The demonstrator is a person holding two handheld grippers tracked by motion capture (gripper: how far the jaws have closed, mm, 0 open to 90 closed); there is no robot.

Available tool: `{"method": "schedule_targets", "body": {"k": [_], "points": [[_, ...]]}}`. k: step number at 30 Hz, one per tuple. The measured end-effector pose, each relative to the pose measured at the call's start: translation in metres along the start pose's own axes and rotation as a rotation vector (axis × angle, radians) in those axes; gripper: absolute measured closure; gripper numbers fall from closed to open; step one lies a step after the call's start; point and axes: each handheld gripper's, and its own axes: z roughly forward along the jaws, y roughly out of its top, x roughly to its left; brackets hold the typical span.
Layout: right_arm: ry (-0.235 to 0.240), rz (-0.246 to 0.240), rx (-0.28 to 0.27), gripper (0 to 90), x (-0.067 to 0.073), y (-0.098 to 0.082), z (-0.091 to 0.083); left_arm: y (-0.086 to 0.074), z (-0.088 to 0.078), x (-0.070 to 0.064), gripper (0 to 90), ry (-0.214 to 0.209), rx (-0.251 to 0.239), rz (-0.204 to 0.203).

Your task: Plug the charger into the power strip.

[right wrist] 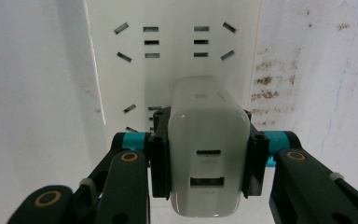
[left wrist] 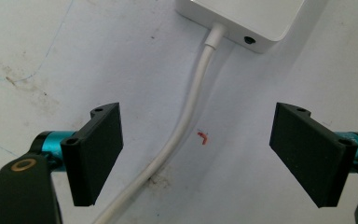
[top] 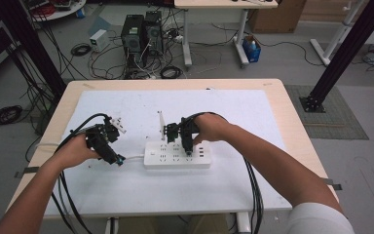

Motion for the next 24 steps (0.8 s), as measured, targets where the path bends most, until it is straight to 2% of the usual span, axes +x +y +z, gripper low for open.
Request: {"method": "schedule_targets", "body": {"k": [2, 3, 5, 6, 8, 11, 13, 15, 16, 17, 19, 21, 22, 24], "points": [[0.027, 0.018, -0.014, 62.7, -0.004, -0.001, 0.000, 0.001, -0.001, -0.001, 17.4, -0.002, 0.002, 0.008], [0.033, 0.006, -0.024, 62.7, -0.007, -0.002, 0.001, 0.000, 0.001, -0.003, 17.4, 0.000, -0.025, -0.023], [0.060, 0.026, -0.038, 62.6, -0.010, -0.004, 0.001, -0.001, -0.001, -0.001, 17.4, 0.001, -0.018, -0.013], [0.064, 0.039, -0.033, 62.6, -0.009, -0.004, 0.001, -0.002, 0.000, -0.001, 17.4, 0.002, -0.028, -0.030], [0.058, 0.025, -0.047, 62.6, -0.010, -0.005, 0.001, -0.003, -0.002, 0.001, 17.4, 0.001, -0.005, -0.008], [0.057, 0.031, -0.060, 62.4, -0.009, -0.007, 0.001, -0.003, -0.001, 0.002, 17.4, 0.004, -0.016, -0.017], [0.053, 0.010, -0.075, 62.2, -0.010, -0.008, 0.002, -0.002, -0.002, 0.003, 17.4, 0.005, -0.011, -0.009], [0.043, 0.010, -0.093, 61.9, -0.007, -0.010, 0.001, -0.002, -0.002, 0.003, 17.4, 0.009, -0.017, -0.012], [0.046, 0.018, -0.111, 60.0, -0.006, -0.013, 0.001, -0.002, -0.002, 0.002, 17.4, 0.009, -0.019, -0.014], [0.052, 0.038, -0.125, 52.5, -0.007, -0.015, 0.001, -0.001, -0.002, 0.002, 17.4, 0.011, -0.017, -0.011], [0.071, 0.083, -0.178, 46.1, -0.010, -0.023, 0.000, -0.001, -0.002, 0.003, 17.4, 0.013, -0.019, -0.009], [0.072, 0.138, -0.215, 33.1, -0.013, -0.030, -0.002, 0.000, -0.002, 0.003, 17.4, 0.018, -0.027, -0.014], [0.074, 0.174, -0.236, 31.2, -0.015, -0.033, -0.003, 0.001, -0.002, 0.003, 17.4, 0.018, -0.033, -0.018], [0.085, 0.202, -0.271, 24.3, -0.018, -0.038, -0.006, 0.001, -0.003, 0.004, 17.4, 0.026, -0.042, -0.022]]}}
